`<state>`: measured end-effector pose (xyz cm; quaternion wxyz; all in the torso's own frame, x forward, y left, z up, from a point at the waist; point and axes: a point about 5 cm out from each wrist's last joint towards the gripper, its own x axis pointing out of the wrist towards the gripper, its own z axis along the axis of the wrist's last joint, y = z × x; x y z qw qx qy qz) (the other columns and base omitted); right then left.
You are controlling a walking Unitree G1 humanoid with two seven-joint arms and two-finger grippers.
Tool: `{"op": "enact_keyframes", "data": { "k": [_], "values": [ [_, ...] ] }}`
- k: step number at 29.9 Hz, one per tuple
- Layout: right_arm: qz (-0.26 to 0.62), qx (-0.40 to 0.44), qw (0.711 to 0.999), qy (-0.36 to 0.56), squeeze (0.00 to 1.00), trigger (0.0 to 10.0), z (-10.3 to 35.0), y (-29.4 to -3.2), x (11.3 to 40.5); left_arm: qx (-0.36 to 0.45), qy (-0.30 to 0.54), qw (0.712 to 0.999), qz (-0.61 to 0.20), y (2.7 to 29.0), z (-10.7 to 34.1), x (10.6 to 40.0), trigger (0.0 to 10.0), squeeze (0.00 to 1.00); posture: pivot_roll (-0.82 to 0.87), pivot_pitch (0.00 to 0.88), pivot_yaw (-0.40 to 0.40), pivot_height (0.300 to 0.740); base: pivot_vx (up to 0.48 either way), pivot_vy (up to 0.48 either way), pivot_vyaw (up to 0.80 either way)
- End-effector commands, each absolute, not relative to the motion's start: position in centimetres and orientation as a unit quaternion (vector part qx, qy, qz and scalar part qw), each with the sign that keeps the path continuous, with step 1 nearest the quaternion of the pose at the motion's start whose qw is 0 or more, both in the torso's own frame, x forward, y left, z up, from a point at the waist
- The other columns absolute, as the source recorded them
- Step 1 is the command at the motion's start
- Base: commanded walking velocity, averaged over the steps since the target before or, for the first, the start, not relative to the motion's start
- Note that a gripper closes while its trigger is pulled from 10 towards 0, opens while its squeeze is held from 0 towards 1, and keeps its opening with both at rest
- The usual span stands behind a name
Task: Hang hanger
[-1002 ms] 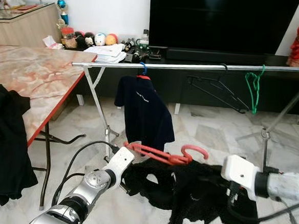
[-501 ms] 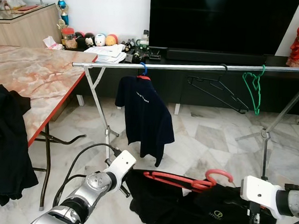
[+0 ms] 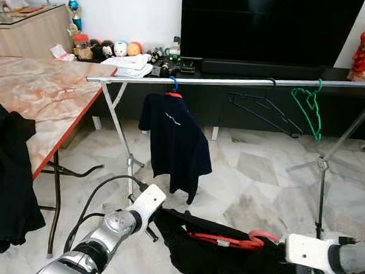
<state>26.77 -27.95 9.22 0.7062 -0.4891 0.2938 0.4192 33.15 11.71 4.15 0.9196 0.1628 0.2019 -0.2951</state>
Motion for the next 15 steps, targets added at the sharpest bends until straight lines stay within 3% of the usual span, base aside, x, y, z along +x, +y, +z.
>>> {"op": "enact_keyframes", "data": {
  "k": [1,5,6,15],
  "values": [
    [0.394,-0.503,0.709,0.300,0.00,0.0,9.4,-28.6,27.2,0.165,0.193,0.924,-0.288,13.1,5.3,34.0,0.0,0.00,-0.13,0.004,0.070,0.740,0.000,0.000,0.00],
    [0.350,-0.518,0.726,0.288,0.00,0.0,8.6,-28.0,28.2,0.125,0.175,0.915,-0.341,12.4,6.5,34.3,0.0,0.00,-0.12,0.007,0.067,0.740,0.000,0.000,0.00],
    [0.342,-0.506,0.741,0.279,0.00,0.0,8.4,-27.5,28.5,0.112,0.167,0.909,-0.367,12.0,7.1,34.4,0.0,0.00,-0.11,0.009,0.069,0.740,0.000,0.000,0.00],
    [0.351,-0.435,0.792,0.247,0.00,0.0,7.1,-23.8,29.3,0.091,0.111,0.857,-0.495,9.8,10.2,34.2,0.0,0.00,-0.10,0.006,0.064,0.740,0.000,0.000,0.00]
  ]
}}
